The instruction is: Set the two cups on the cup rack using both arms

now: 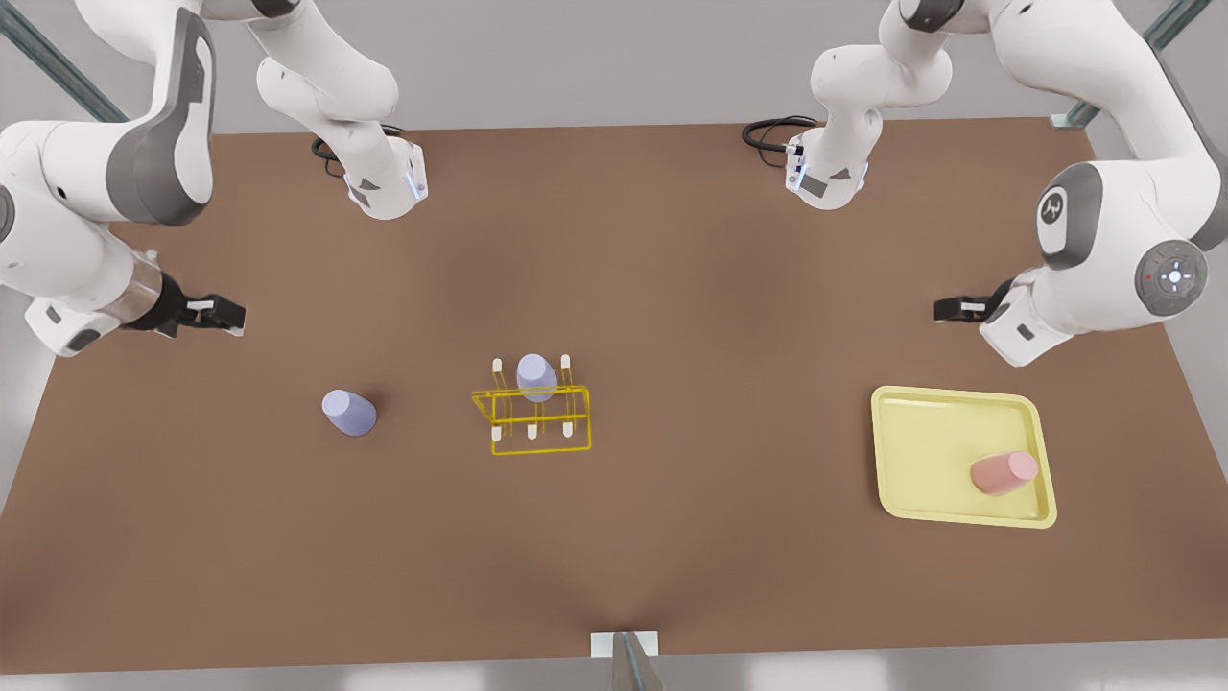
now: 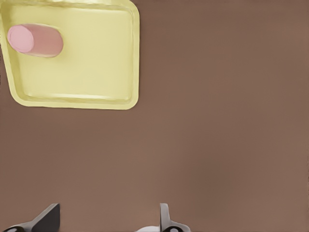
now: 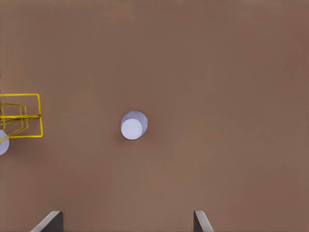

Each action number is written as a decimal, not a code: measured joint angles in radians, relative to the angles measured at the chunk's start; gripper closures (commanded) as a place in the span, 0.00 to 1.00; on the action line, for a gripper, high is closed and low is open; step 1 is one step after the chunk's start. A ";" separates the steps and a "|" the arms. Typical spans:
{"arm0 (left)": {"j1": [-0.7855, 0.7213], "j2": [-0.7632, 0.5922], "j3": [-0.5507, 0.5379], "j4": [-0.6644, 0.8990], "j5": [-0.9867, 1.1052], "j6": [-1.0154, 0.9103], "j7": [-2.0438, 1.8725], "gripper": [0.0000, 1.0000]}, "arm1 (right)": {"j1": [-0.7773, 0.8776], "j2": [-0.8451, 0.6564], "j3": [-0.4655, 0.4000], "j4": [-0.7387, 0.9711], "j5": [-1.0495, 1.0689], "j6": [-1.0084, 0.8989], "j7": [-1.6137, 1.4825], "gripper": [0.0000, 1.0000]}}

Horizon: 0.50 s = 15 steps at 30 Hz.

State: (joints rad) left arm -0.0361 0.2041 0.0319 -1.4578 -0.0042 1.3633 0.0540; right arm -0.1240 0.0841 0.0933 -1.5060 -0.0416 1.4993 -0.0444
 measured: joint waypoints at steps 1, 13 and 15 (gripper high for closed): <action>-0.001 0.001 0.000 0.002 -0.006 0.017 -0.008 0.00 | 0.001 0.001 0.000 -0.001 0.001 0.017 -0.002 0.00; 0.235 0.640 0.028 0.471 -0.029 0.261 0.082 0.00 | 0.044 0.142 0.009 -0.468 -0.066 0.539 -0.010 0.00; 0.235 0.676 0.040 0.472 -0.029 0.324 0.109 0.00 | 0.035 0.167 0.009 -0.475 -0.058 0.610 -0.012 0.00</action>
State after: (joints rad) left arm 0.1989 0.8800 0.0721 -0.9858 -0.0333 1.6878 0.1630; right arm -0.0889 0.2513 0.1024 -1.9813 -0.0997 2.1089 -0.0560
